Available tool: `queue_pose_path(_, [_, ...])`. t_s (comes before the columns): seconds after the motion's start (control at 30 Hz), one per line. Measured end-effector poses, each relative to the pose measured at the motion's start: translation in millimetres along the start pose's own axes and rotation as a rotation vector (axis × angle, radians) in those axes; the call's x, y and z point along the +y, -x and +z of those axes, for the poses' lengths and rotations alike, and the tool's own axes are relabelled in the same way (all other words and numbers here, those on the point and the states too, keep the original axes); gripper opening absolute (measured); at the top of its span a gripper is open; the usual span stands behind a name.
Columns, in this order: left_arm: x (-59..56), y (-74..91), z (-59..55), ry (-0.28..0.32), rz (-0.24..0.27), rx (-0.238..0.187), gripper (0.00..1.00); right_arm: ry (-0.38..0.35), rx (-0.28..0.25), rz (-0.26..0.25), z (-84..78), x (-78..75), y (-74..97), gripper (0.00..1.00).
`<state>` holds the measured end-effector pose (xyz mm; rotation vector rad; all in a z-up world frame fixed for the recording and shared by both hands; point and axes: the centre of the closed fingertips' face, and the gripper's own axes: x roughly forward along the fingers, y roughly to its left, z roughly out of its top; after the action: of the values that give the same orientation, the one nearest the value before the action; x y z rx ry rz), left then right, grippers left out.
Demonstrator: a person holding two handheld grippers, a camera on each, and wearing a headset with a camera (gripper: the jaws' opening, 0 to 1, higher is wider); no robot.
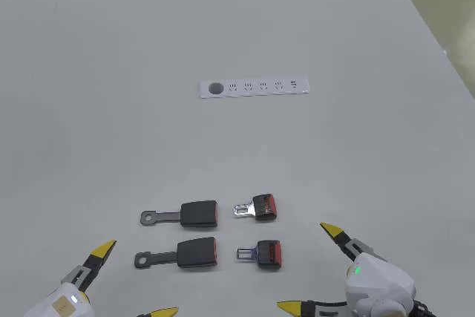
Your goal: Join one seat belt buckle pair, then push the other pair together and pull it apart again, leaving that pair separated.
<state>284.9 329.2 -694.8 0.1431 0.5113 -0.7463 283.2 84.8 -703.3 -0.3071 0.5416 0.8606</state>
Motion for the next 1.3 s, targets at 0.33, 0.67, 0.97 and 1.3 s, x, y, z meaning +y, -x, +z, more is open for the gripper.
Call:
queue_pose_path(0.33, [-1.5, -0.1, -1.5, -0.003, -0.003, 0.004, 1.0, 0.006, -0.002, 0.001, 0.8, -0.3, 0.7, 0.99])
queue_pose_path(0.67, [-1.7, -0.6, -1.8, -0.01, -0.008, 0.004, 1.0, 0.01, -0.002, 0.003, 1.5, 0.4, 0.7, 0.99])
queue_pose_path(0.97, [-3.7, -0.6, -1.4, -0.015, -0.013, 0.005, 1.0, 0.017, 0.002, 0.001, 0.9, -0.6, 1.4, 0.99])
queue_pose_path(1.3, [-4.8, 0.0, -0.1, -0.019, -0.015, 0.008, 1.0, 0.024, 0.006, 0.007, 1.6, 2.1, 1.3, 0.99])
